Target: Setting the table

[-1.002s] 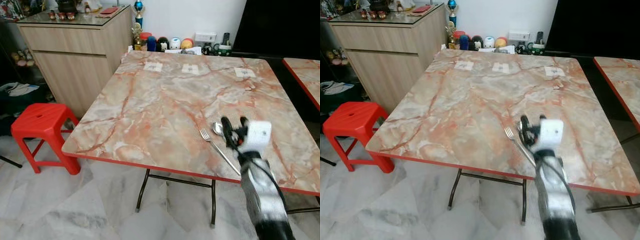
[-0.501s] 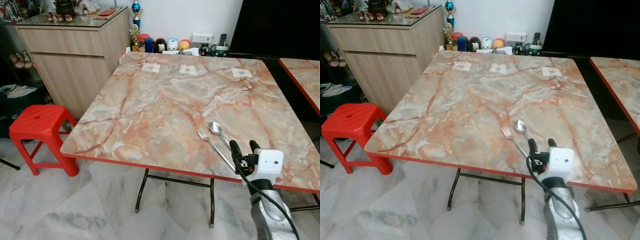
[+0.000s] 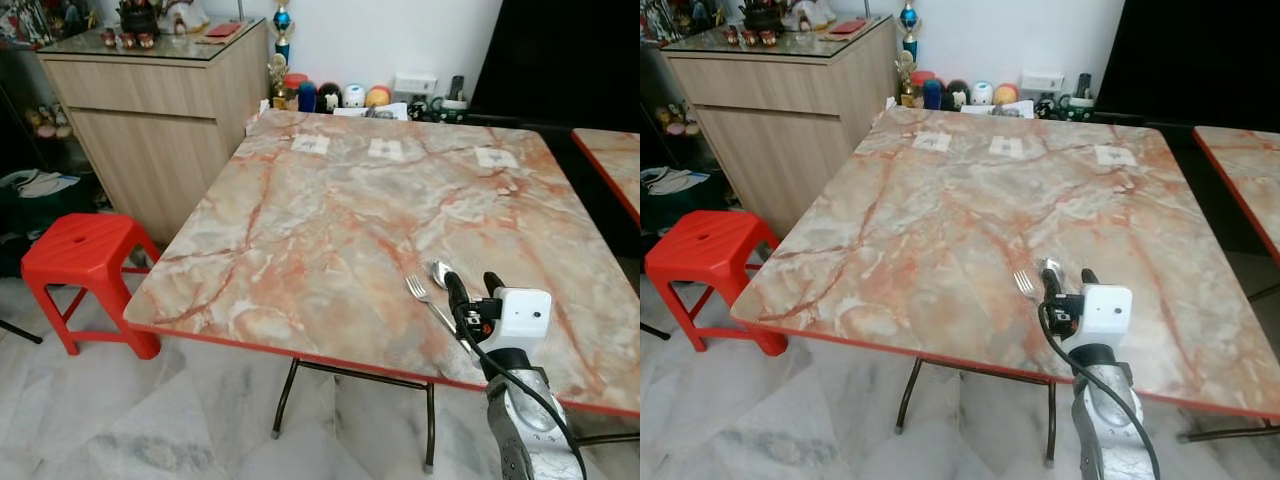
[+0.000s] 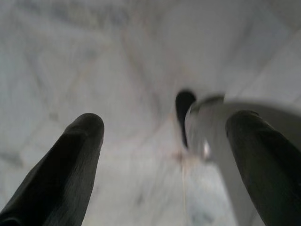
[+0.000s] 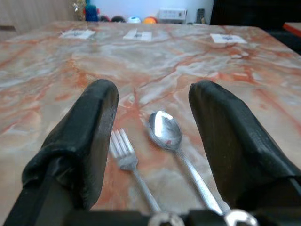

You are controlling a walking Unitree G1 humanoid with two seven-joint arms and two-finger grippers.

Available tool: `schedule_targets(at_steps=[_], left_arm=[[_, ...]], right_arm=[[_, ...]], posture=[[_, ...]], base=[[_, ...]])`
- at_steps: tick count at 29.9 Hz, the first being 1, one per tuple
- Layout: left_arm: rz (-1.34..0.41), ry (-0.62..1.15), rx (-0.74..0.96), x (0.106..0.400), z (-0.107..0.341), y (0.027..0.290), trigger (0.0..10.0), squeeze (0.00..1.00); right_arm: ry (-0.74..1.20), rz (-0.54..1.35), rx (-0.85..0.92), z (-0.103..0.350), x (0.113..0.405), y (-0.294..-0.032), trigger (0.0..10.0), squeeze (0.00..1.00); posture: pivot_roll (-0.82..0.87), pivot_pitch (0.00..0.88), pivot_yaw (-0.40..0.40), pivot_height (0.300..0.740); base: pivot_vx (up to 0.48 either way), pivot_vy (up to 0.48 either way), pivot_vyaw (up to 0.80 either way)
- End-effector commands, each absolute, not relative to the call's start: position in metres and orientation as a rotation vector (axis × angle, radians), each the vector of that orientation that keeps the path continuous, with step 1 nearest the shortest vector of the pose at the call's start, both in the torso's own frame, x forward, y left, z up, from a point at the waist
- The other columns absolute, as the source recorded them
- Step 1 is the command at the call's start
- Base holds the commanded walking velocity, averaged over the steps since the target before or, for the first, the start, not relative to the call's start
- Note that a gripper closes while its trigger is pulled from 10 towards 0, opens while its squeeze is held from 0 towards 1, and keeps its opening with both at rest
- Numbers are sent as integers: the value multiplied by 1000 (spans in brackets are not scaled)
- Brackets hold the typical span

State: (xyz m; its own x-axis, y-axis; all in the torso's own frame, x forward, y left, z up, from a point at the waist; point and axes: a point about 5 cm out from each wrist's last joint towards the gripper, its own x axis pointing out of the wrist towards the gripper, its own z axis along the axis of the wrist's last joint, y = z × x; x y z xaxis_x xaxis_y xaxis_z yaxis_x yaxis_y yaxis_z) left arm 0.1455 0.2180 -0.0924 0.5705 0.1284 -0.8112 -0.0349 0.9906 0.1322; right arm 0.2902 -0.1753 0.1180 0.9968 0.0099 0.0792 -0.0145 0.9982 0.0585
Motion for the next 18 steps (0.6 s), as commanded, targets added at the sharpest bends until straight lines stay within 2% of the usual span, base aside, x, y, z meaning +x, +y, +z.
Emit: schedule_targets(at_steps=[1,12,18], left_arm=[[106,969,86,147,-92,221,10000,0],[105,974,84,150,-90,224,10000,0],[103,981,79,149,-91,222,10000,0]], right_arm=[[-72,-13,55,117,287,-183,10000,0],[7,-7,27,110,286,-187,10000,0],[44,91,-8,107,288,-185,10000,0]], posture=[[-7,40,-20,740],[-8,58,-25,740],[-5,69,-25,740]], base=[[0,0,0],[0,0,0],[0,0,0]])
